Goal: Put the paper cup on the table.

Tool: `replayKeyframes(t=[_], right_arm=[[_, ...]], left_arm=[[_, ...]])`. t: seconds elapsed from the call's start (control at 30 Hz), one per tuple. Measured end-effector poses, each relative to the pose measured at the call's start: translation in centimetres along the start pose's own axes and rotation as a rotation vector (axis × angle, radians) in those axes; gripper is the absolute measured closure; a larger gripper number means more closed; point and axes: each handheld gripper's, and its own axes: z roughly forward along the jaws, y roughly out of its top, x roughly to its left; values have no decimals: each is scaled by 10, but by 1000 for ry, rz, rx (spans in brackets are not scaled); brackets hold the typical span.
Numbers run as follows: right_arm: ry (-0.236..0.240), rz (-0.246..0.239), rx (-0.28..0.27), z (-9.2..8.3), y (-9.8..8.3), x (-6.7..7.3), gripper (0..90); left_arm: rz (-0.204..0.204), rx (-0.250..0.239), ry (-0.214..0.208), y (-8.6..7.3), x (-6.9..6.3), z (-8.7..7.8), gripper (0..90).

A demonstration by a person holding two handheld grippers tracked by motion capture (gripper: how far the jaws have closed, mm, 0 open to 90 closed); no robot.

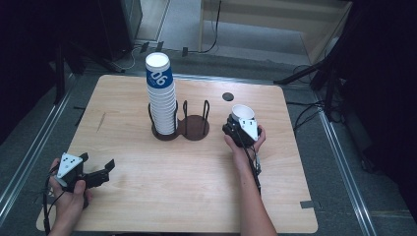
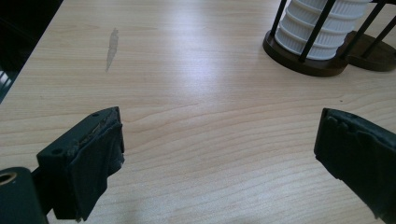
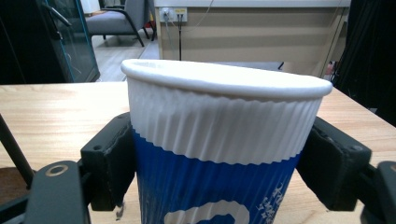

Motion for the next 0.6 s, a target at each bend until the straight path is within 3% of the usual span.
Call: replayKeyframes(t=[0.2, 0.37, 0.6], right_arm=[[12, 25, 38, 1, -2, -2, 185], [21, -10, 48, -1, -4, -1, 175], [23, -5, 61, -3, -4, -2, 160]], left_arm=[[2, 2, -2, 0, 0, 0, 26], [2, 4, -2, 0, 0, 0, 26], [2, 4, -4, 0, 0, 0, 26]])
